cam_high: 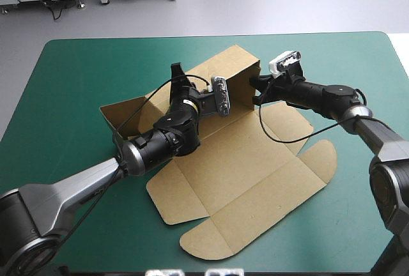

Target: Fold the box

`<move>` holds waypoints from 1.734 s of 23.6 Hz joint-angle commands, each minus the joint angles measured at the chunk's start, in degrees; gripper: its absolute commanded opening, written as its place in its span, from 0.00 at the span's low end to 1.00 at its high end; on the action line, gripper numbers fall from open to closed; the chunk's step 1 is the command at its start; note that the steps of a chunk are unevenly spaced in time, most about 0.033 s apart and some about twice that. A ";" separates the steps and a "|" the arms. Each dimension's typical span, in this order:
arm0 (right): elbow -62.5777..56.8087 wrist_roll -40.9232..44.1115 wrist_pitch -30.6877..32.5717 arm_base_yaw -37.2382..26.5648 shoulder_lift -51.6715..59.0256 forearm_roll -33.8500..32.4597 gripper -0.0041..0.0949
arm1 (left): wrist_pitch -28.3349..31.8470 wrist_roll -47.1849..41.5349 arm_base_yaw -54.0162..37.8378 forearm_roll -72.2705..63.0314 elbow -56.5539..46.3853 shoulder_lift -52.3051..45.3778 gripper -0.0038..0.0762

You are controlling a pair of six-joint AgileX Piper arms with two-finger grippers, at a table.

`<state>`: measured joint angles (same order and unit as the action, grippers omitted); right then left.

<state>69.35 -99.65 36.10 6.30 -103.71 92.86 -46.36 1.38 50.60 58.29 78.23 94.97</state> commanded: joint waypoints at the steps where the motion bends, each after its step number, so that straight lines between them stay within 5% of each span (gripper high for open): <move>1: 1.29 0.86 2.17 1.16 2.23 1.25 0.03 | 6.69 -0.48 0.89 -0.33 1.32 -2.15 0.48; 4: 1.29 2.40 1.26 1.16 2.23 1.02 0.03 | 10.32 -2.35 0.89 -0.33 1.32 -2.15 0.64; 8: 1.39 4.38 0.49 1.16 2.23 -0.81 0.04 | 17.50 -2.44 1.01 -0.61 1.32 -2.27 0.62; 12: 1.78 8.63 -0.31 1.16 3.59 -3.38 0.04 | 23.18 -8.32 4.03 -0.73 1.32 -6.54 0.49; 15: 2.12 16.88 -5.16 1.16 8.55 -11.27 0.04 | 26.56 -12.96 3.60 0.88 1.32 -14.58 0.35; 18: 3.31 29.10 -5.83 1.04 14.28 -21.56 0.04 | 20.36 -19.65 0.51 6.18 1.32 -20.25 0.19; 22: 11.61 56.42 3.13 1.04 20.74 -47.81 0.04 | 8.19 -24.30 -11.84 5.96 1.32 -26.31 0.04; 28: 27.99 79.97 21.98 1.04 19.60 -66.37 0.04 | 6.53 -20.07 -29.67 -9.32 1.32 -29.20 0.04; 33: 31.96 84.67 30.30 1.04 15.12 -72.50 0.04 | 6.42 -9.57 -37.91 -24.58 1.32 -30.37 0.05; 41: 31.97 84.89 34.26 1.04 3.72 -71.97 0.04 | 4.90 4.36 -44.81 -48.07 1.32 -34.11 0.05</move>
<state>99.39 -14.61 70.48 7.54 -99.26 19.10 -44.12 2.37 6.60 15.31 77.83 63.41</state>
